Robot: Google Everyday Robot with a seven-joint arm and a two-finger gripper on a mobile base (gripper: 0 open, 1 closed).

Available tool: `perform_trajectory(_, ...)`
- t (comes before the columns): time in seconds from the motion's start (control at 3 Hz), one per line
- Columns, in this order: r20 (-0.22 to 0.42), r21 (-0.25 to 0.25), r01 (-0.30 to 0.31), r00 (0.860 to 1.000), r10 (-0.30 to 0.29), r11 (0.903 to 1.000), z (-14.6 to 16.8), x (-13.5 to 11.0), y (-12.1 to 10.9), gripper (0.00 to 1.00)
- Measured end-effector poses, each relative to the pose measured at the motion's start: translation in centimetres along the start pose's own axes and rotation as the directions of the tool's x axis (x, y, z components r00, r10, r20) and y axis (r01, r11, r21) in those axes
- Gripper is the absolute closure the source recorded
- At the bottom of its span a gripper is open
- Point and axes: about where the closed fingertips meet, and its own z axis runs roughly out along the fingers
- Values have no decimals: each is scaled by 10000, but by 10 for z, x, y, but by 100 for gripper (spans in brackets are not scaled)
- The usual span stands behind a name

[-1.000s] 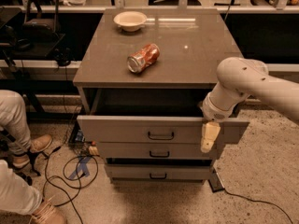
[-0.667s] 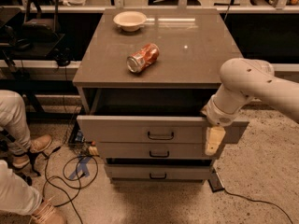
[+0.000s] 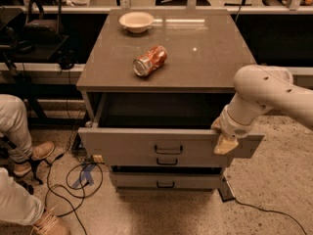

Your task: Open top drawer

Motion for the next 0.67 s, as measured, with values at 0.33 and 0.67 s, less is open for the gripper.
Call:
perform_trajectory(0.33,-11,22,7,10000,-7,10000,-1,2,4,84)
perform_trajectory(0.67,-38,380,58,10000,-57,9993,-11,4,21,100)
